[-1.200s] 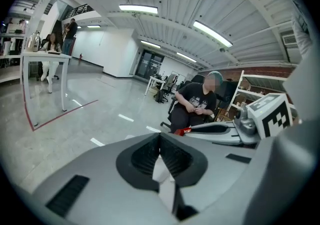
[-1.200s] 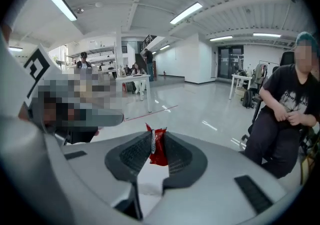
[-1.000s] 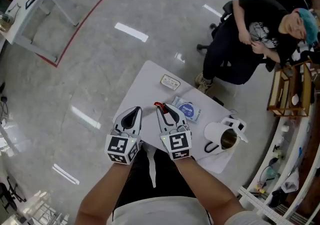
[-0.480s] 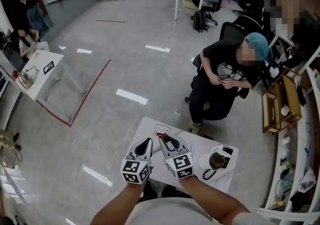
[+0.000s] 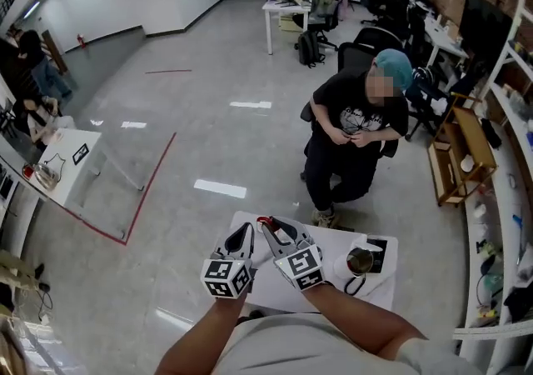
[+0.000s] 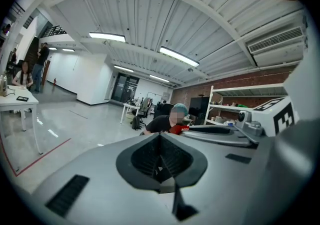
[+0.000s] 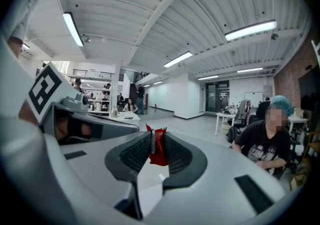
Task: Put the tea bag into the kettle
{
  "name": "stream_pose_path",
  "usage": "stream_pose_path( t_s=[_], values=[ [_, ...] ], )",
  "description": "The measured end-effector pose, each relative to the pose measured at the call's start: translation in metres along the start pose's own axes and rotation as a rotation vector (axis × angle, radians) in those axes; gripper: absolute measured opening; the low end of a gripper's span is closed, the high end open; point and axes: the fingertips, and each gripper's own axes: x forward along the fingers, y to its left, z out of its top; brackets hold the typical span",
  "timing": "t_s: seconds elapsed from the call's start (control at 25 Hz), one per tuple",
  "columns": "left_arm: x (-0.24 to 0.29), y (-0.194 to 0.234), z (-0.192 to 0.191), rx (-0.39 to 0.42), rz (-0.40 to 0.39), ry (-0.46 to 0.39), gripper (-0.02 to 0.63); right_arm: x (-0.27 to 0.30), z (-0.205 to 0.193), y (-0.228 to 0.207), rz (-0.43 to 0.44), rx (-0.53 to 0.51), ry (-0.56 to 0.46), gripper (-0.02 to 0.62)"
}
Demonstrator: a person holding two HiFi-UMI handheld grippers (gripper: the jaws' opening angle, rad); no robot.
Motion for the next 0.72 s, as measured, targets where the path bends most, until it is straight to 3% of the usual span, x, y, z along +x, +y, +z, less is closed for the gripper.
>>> stream_pose_path(
  t_s=[0.2, 0.72],
  values=[
    [0.006, -0.022, 0.004, 0.035, -0.121, 0.022, 0.008, -0.021, 0.004, -0.017, -0.14, 0.028, -0.014, 0.084],
    [-0.016, -0.085, -0.036, 0.105, -0.485, 0.139, 0.008, -0.098, -0.031, 0.008, -0.492, 0.118, 0.014, 0.085]
  ],
)
